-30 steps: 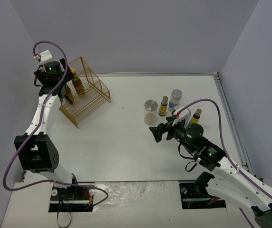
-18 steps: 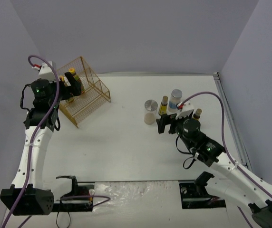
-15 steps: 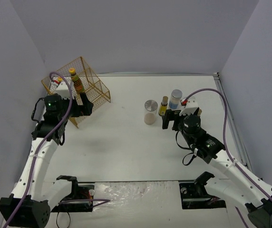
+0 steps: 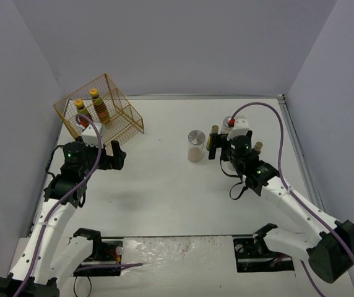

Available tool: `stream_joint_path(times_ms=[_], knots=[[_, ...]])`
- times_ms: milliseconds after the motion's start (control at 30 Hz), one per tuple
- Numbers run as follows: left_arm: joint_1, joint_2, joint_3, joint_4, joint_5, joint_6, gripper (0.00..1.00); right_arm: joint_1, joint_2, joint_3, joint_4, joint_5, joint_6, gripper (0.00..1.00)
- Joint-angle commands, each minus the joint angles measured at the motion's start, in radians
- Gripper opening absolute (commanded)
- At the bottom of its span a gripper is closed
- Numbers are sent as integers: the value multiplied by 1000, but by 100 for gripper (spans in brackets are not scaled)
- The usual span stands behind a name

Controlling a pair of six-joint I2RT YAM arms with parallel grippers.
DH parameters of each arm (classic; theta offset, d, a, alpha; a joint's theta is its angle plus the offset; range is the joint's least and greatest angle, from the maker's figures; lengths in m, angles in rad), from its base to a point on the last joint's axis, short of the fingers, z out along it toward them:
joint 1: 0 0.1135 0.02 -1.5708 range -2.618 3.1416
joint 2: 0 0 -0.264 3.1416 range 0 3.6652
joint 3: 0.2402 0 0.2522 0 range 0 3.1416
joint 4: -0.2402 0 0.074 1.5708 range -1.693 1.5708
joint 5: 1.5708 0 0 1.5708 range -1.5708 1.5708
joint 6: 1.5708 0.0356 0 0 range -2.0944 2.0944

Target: Organize the condiment bottles

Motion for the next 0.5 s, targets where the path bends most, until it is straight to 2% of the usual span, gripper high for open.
stream_joint_path(times_ms=[0,133,233,467], knots=[[-4,-10,6,79,-14,17,97,-4,50,63,138,-117,-30,94],[-20,31,-7,153,70,-32,97,-4,50,74,136,-125,-44,95],[-77,143,49,188,103,-76,97,-2,3,82,117,-110,-56,98],[-418,391,216,335,-107,-17,97,-3,-178,58,97,-123,-57,100]])
